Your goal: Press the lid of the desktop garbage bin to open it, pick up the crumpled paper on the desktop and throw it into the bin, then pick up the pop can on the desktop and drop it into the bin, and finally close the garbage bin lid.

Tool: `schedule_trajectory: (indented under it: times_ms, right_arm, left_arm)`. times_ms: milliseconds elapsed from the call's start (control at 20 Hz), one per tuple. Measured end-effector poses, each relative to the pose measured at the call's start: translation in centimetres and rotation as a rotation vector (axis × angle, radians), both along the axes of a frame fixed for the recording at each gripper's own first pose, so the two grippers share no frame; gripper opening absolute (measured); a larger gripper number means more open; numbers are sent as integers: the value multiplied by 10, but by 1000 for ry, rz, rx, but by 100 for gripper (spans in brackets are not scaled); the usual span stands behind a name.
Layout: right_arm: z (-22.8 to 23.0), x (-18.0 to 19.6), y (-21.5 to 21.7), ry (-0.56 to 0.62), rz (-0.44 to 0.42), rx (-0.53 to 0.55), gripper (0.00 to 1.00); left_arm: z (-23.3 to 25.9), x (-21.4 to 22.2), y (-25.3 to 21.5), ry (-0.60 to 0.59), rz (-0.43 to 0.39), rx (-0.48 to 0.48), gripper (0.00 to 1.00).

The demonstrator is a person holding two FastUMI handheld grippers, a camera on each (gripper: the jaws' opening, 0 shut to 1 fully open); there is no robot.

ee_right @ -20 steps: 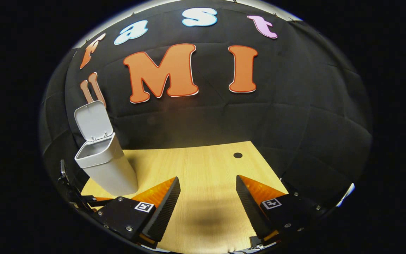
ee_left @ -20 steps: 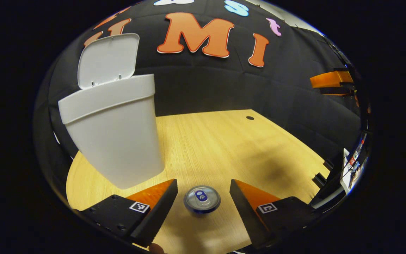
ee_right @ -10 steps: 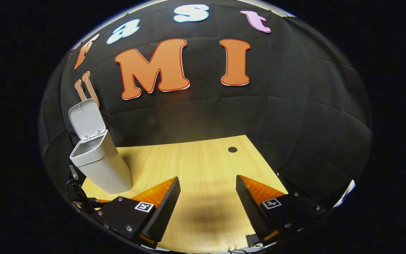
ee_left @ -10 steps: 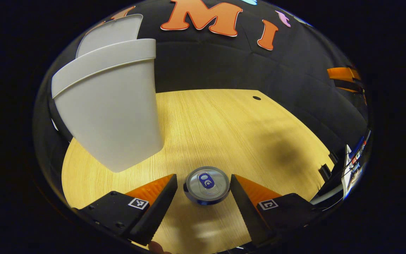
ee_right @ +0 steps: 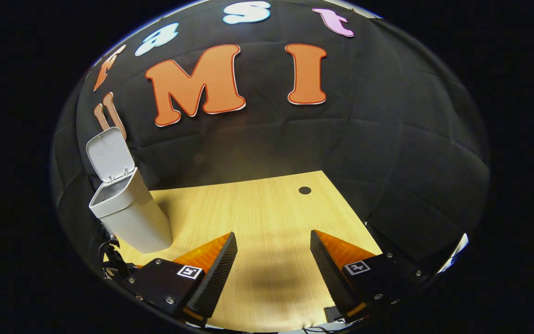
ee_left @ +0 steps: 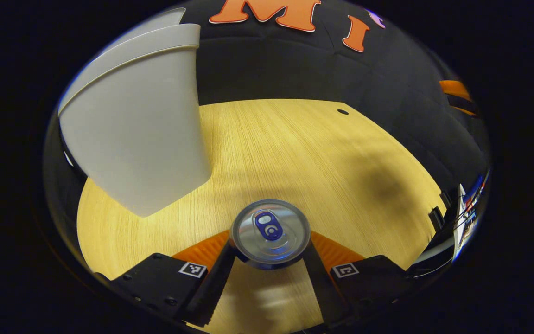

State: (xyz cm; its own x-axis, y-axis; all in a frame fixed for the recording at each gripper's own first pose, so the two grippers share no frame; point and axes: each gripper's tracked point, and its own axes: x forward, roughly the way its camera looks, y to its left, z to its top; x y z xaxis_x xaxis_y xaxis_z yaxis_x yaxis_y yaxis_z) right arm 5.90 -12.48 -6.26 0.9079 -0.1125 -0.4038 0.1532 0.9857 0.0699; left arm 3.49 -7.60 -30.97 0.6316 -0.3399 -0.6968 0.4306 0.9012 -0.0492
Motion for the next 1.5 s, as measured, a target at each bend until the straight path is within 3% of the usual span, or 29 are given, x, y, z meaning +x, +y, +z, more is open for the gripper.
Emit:
schedule_trajectory:
  times_ms: [250, 650, 850, 1050, 1500]
  right_arm:
    - [2, 2, 5, -6, 9, 5, 95]
    - [15, 6, 19, -32, 43, 3, 95]
    - [22, 9, 25, -43, 56, 0, 95]
    - [23, 12, 29, -45, 61, -3, 95]
    - [22, 14, 25, -32, 42, 11, 95]
  left_arm:
    - [50, 1, 1, -84, -13, -43, 83]
    - [192, -7, -4, -306, -29, -107, 83]
    - [268, -4, 10, -481, -7, -159, 82]
    - [329, 18, 38, -618, 21, -151, 80]
    - [373, 102, 126, -646, 248, -225, 80]
